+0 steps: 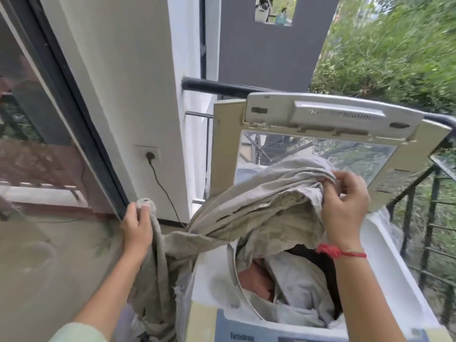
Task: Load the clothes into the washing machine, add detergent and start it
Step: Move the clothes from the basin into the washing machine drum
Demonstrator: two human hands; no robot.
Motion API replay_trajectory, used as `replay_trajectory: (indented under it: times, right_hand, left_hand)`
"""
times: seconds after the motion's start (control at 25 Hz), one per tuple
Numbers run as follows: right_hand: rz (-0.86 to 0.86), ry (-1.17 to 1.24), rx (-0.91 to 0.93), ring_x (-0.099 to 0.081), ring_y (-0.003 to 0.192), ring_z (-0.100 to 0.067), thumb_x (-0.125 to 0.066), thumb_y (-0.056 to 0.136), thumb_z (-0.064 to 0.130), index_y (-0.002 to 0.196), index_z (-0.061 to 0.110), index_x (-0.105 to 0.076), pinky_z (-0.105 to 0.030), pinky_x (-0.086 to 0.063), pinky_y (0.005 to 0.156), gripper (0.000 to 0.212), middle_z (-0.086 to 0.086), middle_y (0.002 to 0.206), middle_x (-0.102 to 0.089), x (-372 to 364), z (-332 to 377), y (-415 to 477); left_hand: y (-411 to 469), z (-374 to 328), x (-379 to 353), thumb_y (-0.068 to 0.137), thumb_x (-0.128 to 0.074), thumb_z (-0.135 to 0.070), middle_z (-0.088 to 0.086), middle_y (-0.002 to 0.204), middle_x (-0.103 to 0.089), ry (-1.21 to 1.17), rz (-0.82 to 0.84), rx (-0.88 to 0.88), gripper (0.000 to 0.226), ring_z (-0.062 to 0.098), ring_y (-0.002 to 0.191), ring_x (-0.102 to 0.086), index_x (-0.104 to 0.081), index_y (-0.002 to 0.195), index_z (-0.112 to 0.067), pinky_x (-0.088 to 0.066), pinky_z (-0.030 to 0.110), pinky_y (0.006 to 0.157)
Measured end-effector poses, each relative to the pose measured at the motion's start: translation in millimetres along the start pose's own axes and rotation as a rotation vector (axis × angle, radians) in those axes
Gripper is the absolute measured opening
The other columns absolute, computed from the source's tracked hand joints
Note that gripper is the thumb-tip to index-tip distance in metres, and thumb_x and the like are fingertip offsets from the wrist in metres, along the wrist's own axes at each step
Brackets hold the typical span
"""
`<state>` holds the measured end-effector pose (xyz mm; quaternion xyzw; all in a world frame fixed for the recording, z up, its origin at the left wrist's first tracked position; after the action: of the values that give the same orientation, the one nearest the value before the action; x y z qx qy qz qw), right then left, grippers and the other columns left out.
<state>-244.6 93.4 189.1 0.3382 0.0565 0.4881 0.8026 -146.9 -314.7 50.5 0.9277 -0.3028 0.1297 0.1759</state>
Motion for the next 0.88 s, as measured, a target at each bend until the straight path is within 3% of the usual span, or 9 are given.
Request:
replay_trajectory:
  times: [0.08,0.24,0.36,0.44,0.56,0.64,0.8,0.84,0.88]
  right_hand:
    - [-0.002,-0.236,-0.095,-0.046,0.079,-0.021,-0.058,0.085,0.005,0.088,0.006,-0.061,-0.027,-0.035,0.068,0.004,-0.011,0.086,-0.052,10.6,-51.0,-20.6]
    - [0.651,-0.894,-0.469,-0.054,0.106,-0.04,-0.051,0.085,0.012,0.103,0.007,-0.064,-0.041,-0.047,0.086,0.023,-0.022,0.114,-0.056,-17.3,-149.0,-78.6]
    - [0.668,-0.564,-0.136,-0.054,0.106,-0.038,-0.061,0.085,0.015,0.109,0.008,-0.065,-0.041,-0.044,0.088,0.026,-0.017,0.114,-0.057,-88.7,-77.9,-94.6]
    - [0.911,-0.313,0.118,-0.048,0.121,-0.028,-0.063,0.086,0.034,0.123,0.016,-0.058,-0.04,-0.036,0.101,0.041,-0.008,0.129,-0.052,-156.3,-8.3,-128.2]
    - [1.318,-0.701,0.364,-0.016,0.144,-0.026,-0.055,0.08,0.06,0.147,0.022,-0.024,-0.053,-0.003,0.115,0.082,-0.006,0.155,-0.02,-239.9,13.4,-192.8]
    - [1.354,-1.004,0.463,-0.011,0.145,-0.03,-0.052,0.083,0.05,0.148,0.014,-0.02,-0.059,0.007,0.112,0.08,-0.012,0.156,-0.018,-268.9,-1.0,-216.2]
    - [1.312,-1.252,0.621,-0.033,0.133,-0.031,-0.041,0.093,0.027,0.133,0.015,-0.049,-0.06,-0.014,0.111,0.042,-0.013,0.136,-0.046,-286.7,3.1,-217.4]
    - [1.323,-1.204,0.631,-0.036,0.132,-0.031,-0.042,0.093,0.023,0.129,0.017,-0.054,-0.057,-0.018,0.111,0.038,-0.012,0.133,-0.049,-285.2,5.5,-215.9]
    - [1.3,-1.119,0.628,-0.039,0.129,-0.03,-0.044,0.091,0.019,0.123,0.018,-0.058,-0.051,-0.022,0.111,0.036,-0.011,0.129,-0.053,-281.4,10.0,-212.1]
  left_hand:
    - [-6.8,-1.7,-8.0,0.084,-0.036,-0.038,0.001,0.061,-0.035,0.007,0.006,-0.004,0.031,0.023,0.065,-0.037,-0.029,0.064,-0.016,-0.03,0.036,0.064]
    - [-16.4,11.6,2.9,0.094,-0.045,-0.019,0.002,0.06,-0.035,0.009,-0.002,0.055,0.031,0.022,0.062,-0.035,-0.031,0.066,-0.013,-0.029,0.037,0.058]
    - [-11.8,46.1,37.8,0.096,-0.047,-0.016,0.008,0.064,-0.042,0.083,-0.083,0.188,0.029,0.025,0.066,-0.04,-0.037,0.071,-0.007,-0.027,0.037,0.061]
    - [-2.5,77.5,57.4,0.094,-0.049,-0.024,0.01,0.065,-0.046,0.131,-0.071,0.277,0.031,0.027,0.068,-0.043,-0.038,0.072,-0.006,-0.03,0.036,0.064]
    - [11.1,115.6,64.7,0.093,-0.052,-0.024,0.013,0.067,-0.049,0.194,0.077,0.357,0.031,0.028,0.069,-0.047,-0.041,0.071,-0.005,-0.032,0.037,0.064]
    - [13.8,136.9,60.5,0.092,-0.053,-0.021,0.012,0.07,-0.049,0.271,0.176,0.39,0.032,0.026,0.072,-0.046,-0.037,0.066,-0.014,-0.03,0.035,0.063]
    - [16.5,174.5,62.8,0.09,-0.054,-0.026,0.019,0.092,-0.057,0.502,0.24,0.424,0.022,0.036,0.092,-0.056,-0.044,0.075,-0.013,-0.038,0.037,0.071]
    - [14.2,183.4,63.3,0.086,-0.057,-0.027,0.02,0.104,-0.056,0.568,0.275,0.465,0.018,0.037,0.1,-0.055,-0.049,0.088,-0.011,-0.041,0.039,0.078]
    - [10.1,192.4,62.7,0.082,-0.063,-0.028,0.02,0.118,-0.053,0.624,0.319,0.511,0.034,0.037,0.11,-0.051,-0.05,0.107,-0.01,-0.042,0.041,0.087]
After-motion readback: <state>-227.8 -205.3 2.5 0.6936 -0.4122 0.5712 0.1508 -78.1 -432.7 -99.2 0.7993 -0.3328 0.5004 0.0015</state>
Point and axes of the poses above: each hand's wrist, its own y-axis towards the middle knuckle, its own x-axis out of the back of the hand, z = x × y, the point moved 6 cm from there along y, towards the middle knuckle
